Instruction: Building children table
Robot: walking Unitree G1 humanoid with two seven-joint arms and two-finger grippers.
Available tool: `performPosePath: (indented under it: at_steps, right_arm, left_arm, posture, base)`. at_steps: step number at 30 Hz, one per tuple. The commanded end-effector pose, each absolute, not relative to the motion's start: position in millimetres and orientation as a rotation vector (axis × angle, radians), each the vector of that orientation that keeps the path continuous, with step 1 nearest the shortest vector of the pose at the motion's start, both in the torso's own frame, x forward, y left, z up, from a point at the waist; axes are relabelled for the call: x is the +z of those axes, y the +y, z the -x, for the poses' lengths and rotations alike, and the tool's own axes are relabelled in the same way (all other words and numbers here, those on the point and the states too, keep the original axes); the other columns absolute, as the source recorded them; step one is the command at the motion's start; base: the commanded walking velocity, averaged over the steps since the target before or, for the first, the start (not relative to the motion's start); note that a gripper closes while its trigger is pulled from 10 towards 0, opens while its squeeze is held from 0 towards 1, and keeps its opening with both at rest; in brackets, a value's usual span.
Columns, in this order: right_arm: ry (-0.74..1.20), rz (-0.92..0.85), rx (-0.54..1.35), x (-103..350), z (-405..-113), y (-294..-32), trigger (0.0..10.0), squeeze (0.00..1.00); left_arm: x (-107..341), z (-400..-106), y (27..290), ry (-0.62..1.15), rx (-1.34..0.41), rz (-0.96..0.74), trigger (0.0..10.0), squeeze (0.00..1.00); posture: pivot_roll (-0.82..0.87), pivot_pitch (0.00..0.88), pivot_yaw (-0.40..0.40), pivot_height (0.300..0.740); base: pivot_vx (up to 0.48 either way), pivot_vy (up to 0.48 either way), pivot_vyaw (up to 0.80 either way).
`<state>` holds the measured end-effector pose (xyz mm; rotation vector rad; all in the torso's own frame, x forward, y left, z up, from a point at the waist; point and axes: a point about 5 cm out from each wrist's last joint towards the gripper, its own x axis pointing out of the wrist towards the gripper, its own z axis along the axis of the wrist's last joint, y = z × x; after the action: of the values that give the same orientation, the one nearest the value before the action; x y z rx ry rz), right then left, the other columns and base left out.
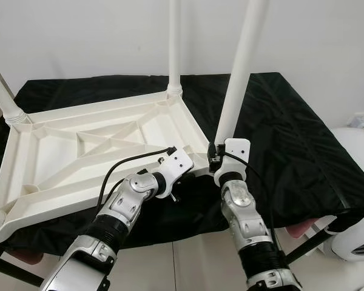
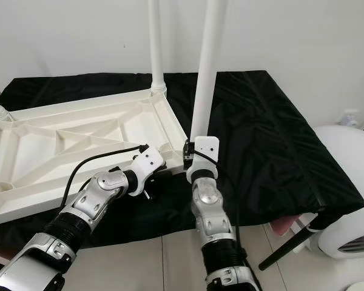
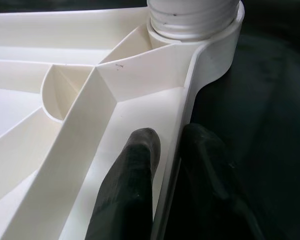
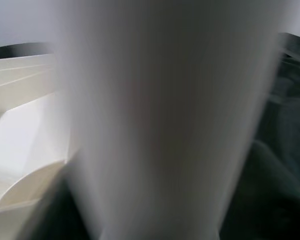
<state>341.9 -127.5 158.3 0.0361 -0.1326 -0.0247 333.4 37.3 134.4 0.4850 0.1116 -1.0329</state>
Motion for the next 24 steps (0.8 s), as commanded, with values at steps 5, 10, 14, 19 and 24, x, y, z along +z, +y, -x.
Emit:
performPosePath:
  at_steps: [5,10,14,19,24]
  right_arm:
    - [-0.149,-0.037,0.041,162.4,-339.3,-149.6,10.0,1.00]
    - [-0.166,-0.037,0.100,166.7,-338.8,-158.6,10.0,1.00]
    - [-0.183,-0.026,0.244,173.0,-337.4,-171.8,10.0,1.00]
    - [-0.157,-0.007,0.452,173.7,-332.0,-178.4,10.0,0.96]
    - [-0.130,-0.006,0.571,173.8,-329.6,-187.3,10.0,0.00]
  left_arm:
    - [123.0,-324.6,33.1,0.164,-1.138,-0.511,10.0,0.00]
    - [123.6,-325.0,34.0,0.164,-1.135,-0.512,10.0,0.00]
    - [124.3,-325.6,34.9,0.163,-1.131,-0.513,10.0,0.00]
    - [124.5,-325.8,35.3,0.163,-1.130,-0.514,10.0,0.00]
    - [124.8,-326.2,35.3,0.162,-1.129,-0.514,10.0,0.00]
  posture:
    - [-0.11,0.075,0.038,0.740]
    - [-0.11,0.080,0.041,0.740]
    - [-0.11,0.084,0.044,0.740]
    - [-0.11,0.084,0.045,0.740]
    - [-0.11,0.086,0.049,0.740]
  base:
    - [0.000,0.000,0.00]
    - [0.000,0.000,0.00]
    - [0.000,0.000,0.00]
    - [0.000,0.000,0.00]
    - [0.000,0.000,0.00]
